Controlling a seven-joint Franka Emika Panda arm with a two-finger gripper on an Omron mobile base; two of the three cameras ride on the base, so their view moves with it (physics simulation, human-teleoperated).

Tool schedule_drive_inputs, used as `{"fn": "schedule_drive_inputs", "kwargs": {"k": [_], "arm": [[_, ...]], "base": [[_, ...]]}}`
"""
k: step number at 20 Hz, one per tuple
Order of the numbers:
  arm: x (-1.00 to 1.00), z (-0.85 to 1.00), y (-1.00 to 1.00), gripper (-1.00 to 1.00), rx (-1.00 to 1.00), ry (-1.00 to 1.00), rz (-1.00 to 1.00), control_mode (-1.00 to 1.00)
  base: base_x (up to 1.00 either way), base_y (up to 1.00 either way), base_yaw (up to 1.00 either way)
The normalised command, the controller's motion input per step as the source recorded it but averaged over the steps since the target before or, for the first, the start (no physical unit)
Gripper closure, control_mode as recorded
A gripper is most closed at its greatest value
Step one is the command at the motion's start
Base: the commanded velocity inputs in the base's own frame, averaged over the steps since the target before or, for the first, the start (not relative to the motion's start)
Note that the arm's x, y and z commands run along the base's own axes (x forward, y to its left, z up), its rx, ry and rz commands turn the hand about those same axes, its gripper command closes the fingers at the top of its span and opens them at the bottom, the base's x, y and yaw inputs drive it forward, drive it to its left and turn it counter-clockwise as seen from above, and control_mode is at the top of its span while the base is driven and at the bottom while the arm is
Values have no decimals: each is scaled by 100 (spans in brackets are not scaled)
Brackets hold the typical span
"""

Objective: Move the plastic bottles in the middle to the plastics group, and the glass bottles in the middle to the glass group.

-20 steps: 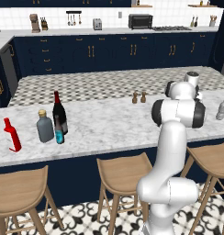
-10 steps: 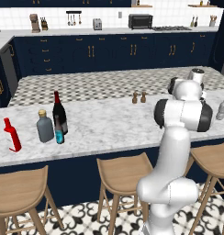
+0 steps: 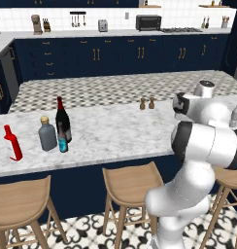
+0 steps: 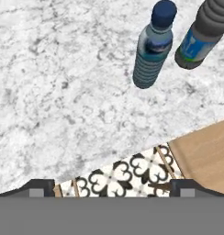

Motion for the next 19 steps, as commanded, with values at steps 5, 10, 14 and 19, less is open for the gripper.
{"fn": "schedule_drive_inputs", "kwargs": {"k": [5,10,14,19], "arm": [[-48,41,100,-100,-17,-7,40,-100],[-65,72,100,-100,-11,-17,36,-100],[-71,77,74,-100,-5,-19,22,-100],[-62,89,51,-100,-2,-23,18,-100]], "base": [[0,0,0],[0,0,0],[0,0,0],[0,0,0]]}}
